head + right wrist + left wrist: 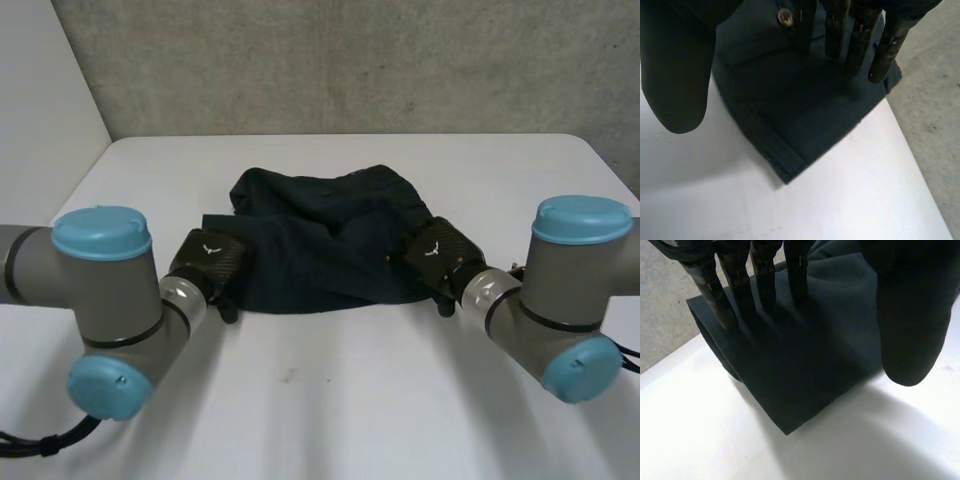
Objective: Fold the shorts.
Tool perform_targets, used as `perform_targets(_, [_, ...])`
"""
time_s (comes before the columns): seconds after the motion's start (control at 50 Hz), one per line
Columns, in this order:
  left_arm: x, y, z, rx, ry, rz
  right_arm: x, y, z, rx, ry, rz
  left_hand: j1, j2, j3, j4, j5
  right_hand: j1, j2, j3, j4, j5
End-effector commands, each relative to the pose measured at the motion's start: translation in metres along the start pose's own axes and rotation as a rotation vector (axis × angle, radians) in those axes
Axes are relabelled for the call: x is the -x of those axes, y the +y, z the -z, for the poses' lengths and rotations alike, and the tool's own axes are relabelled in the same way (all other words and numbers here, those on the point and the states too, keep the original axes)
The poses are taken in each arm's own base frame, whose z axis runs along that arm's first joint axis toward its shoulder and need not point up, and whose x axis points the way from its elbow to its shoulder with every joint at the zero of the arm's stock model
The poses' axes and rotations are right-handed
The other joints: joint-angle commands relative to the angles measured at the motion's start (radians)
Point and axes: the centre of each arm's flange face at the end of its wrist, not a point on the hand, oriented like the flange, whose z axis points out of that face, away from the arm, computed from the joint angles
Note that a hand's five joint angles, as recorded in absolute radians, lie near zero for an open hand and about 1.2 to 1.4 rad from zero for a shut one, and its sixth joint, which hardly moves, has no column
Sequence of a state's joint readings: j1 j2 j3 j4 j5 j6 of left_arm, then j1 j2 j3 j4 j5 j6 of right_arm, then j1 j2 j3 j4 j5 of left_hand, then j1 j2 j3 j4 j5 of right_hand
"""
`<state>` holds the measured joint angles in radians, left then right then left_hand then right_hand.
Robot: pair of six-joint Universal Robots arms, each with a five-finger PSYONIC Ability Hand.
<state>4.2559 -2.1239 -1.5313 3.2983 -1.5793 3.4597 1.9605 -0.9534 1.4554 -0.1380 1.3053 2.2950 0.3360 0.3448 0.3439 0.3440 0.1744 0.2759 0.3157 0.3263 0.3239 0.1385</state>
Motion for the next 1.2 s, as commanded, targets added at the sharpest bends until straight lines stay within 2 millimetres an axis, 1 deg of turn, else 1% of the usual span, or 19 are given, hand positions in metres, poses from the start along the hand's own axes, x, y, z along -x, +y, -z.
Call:
perform_targets(0.02, [-0.002,0.005,-0.029,-0.009,-0.006,-0.030,-0.005,0.008,-0.030,-0.014,0.039,0.007,0.077,0.068,0.069,0.069,0.064,0.123,0.083,0.073,0.075,0.086])
perform_targets(0.18, [-0.004,0.010,-0.047,-0.013,-0.007,-0.139,-0.004,0.018,-0.052,-0.034,0.064,0.015,0.212,0.203,0.204,0.204,0.199,0.369,0.329,0.319,0.321,0.332])
perform_targets(0.22, [-0.005,0.008,-0.049,-0.023,-0.008,-0.151,-0.004,0.020,-0.055,-0.037,0.067,0.015,0.390,0.381,0.382,0.382,0.377,0.606,0.566,0.556,0.558,0.569])
perform_targets(0.26, [-0.005,0.004,-0.050,-0.037,-0.011,-0.156,-0.006,0.020,-0.058,-0.046,0.081,0.018,0.754,0.745,0.746,0.746,0.741,1.118,1.079,1.068,1.070,1.081])
perform_targets(0.28, [-0.006,0.002,-0.050,-0.041,-0.011,-0.158,-0.009,0.019,-0.059,-0.054,0.092,0.020,0.877,0.869,0.870,0.869,0.864,1.120,1.081,1.070,1.072,1.083])
perform_targets(0.32, [-0.005,-0.004,-0.048,-0.058,-0.015,-0.158,-0.025,0.017,-0.058,-0.061,0.137,0.011,1.060,1.051,1.052,1.052,1.047,1.120,1.081,1.070,1.072,1.083])
perform_targets(0.36, [-0.001,-0.014,-0.044,-0.079,-0.027,-0.158,-0.040,0.012,-0.053,-0.073,0.174,-0.013,1.060,1.051,1.052,1.052,1.047,1.120,1.081,1.070,1.072,1.083])
perform_targets(0.38, [0.001,-0.022,-0.041,-0.096,-0.034,-0.157,-0.057,0.002,-0.047,-0.097,0.212,-0.049,1.060,1.051,1.052,1.052,1.047,1.120,1.081,1.070,1.072,1.083])
perform_targets(0.44, [0.015,-0.059,-0.022,-0.183,-0.069,-0.142,-0.080,-0.012,-0.035,-0.135,0.261,-0.122,1.060,1.051,1.052,1.052,1.047,1.120,1.081,1.070,1.072,1.083])
perform_targets(0.52, [0.029,-0.103,0.006,-0.299,-0.115,-0.140,-0.113,-0.038,-0.008,-0.185,0.304,-0.242,1.060,1.051,1.052,1.052,1.047,1.120,1.081,1.070,1.072,1.083])
perform_targets(0.54, [0.036,-0.127,0.025,-0.361,-0.135,-0.133,-0.126,-0.053,0.007,-0.209,0.317,-0.276,1.060,1.051,1.052,1.052,1.047,1.120,1.081,1.070,1.072,1.083])
perform_targets(0.6, [0.045,-0.152,0.047,-0.431,-0.161,-0.112,-0.143,-0.076,0.030,-0.242,0.330,-0.317,1.060,1.051,1.052,1.052,1.047,1.120,1.081,1.070,1.072,1.083])
perform_targets(0.7, [0.060,-0.215,0.107,-0.599,-0.185,-0.045,-0.171,-0.124,0.075,-0.329,0.367,-0.356,1.060,1.051,1.052,1.052,1.047,1.120,1.081,1.070,1.072,1.083])
perform_targets(0.76, [0.066,-0.239,0.134,-0.654,-0.185,-0.018,-0.183,-0.144,0.097,-0.382,0.398,-0.362,1.060,1.051,1.052,1.052,1.047,1.120,1.081,1.070,1.072,1.083])
perform_targets(0.86, [0.078,-0.273,0.178,-0.733,-0.182,0.052,-0.205,-0.192,0.159,-0.537,0.484,-0.361,1.060,1.051,1.052,1.052,1.047,1.120,1.081,1.070,1.072,1.083])
perform_targets(0.92, [0.083,-0.279,0.186,-0.735,-0.185,0.069,-0.208,-0.203,0.179,-0.575,0.501,-0.363,1.060,1.051,1.052,1.052,1.047,1.120,1.081,1.070,1.072,1.083])
perform_targets(1.0, [0.083,-0.276,0.182,-0.713,-0.185,0.071,-0.207,-0.199,0.178,-0.553,0.492,-0.375,1.060,1.051,1.052,1.052,1.047,1.120,1.081,1.070,1.072,1.083])
perform_targets(1.08, [0.079,-0.265,0.162,-0.654,-0.177,0.072,-0.202,-0.178,0.145,-0.464,0.450,-0.398,1.060,1.051,1.052,1.052,1.047,1.120,1.081,1.070,1.072,1.083])
perform_targets(1.2, [0.067,-0.225,0.084,-0.476,-0.136,0.059,-0.183,-0.143,0.089,-0.334,0.364,-0.421,1.060,1.051,1.052,1.052,1.047,1.120,1.081,1.070,1.072,1.083])
